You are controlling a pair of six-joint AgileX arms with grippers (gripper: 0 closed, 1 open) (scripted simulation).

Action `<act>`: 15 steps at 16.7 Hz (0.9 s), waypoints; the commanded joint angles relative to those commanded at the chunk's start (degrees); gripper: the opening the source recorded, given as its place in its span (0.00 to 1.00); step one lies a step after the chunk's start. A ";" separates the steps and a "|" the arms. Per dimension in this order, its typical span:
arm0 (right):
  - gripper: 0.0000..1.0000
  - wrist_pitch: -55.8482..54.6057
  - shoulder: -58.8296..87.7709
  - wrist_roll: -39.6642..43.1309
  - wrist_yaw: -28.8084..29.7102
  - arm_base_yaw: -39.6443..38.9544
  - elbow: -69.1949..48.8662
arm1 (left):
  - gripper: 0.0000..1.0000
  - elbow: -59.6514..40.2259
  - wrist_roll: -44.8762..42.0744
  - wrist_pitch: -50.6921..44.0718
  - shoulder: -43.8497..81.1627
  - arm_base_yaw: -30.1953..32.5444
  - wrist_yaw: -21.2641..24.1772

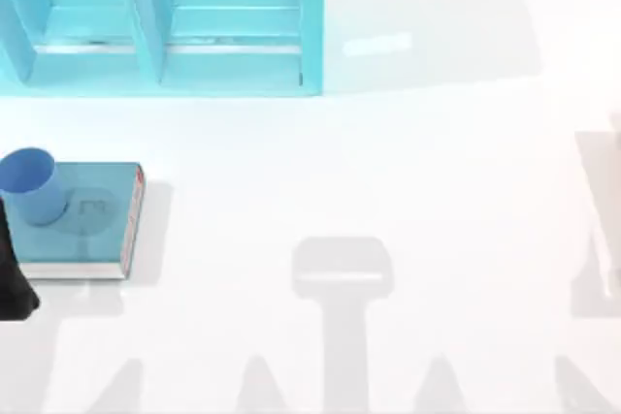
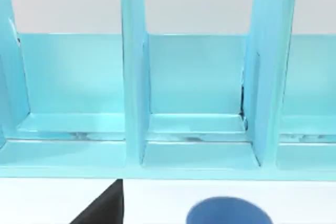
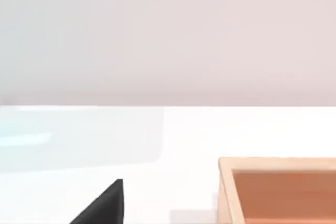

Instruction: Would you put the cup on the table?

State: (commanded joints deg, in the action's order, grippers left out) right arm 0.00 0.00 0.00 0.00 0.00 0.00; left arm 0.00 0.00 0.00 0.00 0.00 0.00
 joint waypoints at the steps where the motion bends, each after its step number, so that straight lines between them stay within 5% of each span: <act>1: 1.00 0.00 0.00 0.00 0.00 0.00 0.00 | 1.00 0.00 0.00 0.00 0.00 0.00 0.00; 7: 1.00 0.00 0.00 0.00 0.00 0.00 0.00 | 1.00 -8.78 1.16 -7.92 8.99 0.84 0.40; 15: 1.00 0.00 0.00 0.00 0.00 0.00 0.00 | 1.00 -47.30 2.60 -39.51 50.66 3.28 -0.33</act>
State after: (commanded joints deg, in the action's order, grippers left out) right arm 0.00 0.00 0.00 0.00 0.00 0.00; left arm -47.30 2.60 -39.51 50.66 3.28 -0.33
